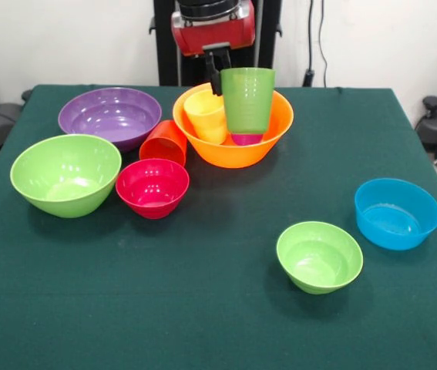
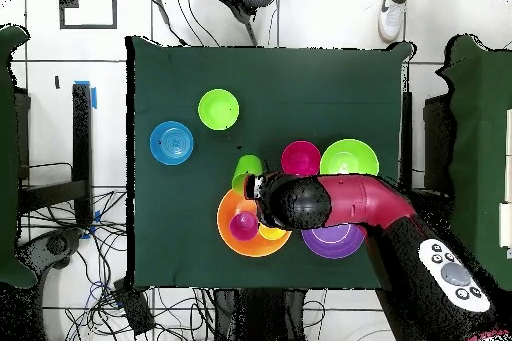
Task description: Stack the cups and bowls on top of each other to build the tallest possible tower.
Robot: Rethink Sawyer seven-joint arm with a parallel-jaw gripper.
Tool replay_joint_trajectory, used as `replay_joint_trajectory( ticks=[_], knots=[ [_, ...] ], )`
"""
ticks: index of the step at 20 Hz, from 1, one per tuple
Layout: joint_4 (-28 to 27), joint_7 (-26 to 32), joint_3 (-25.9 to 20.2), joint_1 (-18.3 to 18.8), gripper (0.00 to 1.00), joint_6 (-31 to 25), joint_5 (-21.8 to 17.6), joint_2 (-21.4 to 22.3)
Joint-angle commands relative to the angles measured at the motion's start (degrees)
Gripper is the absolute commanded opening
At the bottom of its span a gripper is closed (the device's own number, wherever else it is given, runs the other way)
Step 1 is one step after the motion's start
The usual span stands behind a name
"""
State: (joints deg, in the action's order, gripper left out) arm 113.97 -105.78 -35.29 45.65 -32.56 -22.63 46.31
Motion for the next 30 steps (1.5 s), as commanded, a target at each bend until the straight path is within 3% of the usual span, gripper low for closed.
replay_joint_trajectory(
  ticks=[1,20,30],
  knots=[
    [-3.8,2.3,4.1,-3.3,0.0,-6.9,-5.1,-3.0],
    [-9.8,1.8,8.9,-8.8,0.0,-15.1,-6.7,-7.7],
    [-9.7,1.6,11.1,-10.3,0.0,-17.1,-7.2,-7.6]
  ],
)
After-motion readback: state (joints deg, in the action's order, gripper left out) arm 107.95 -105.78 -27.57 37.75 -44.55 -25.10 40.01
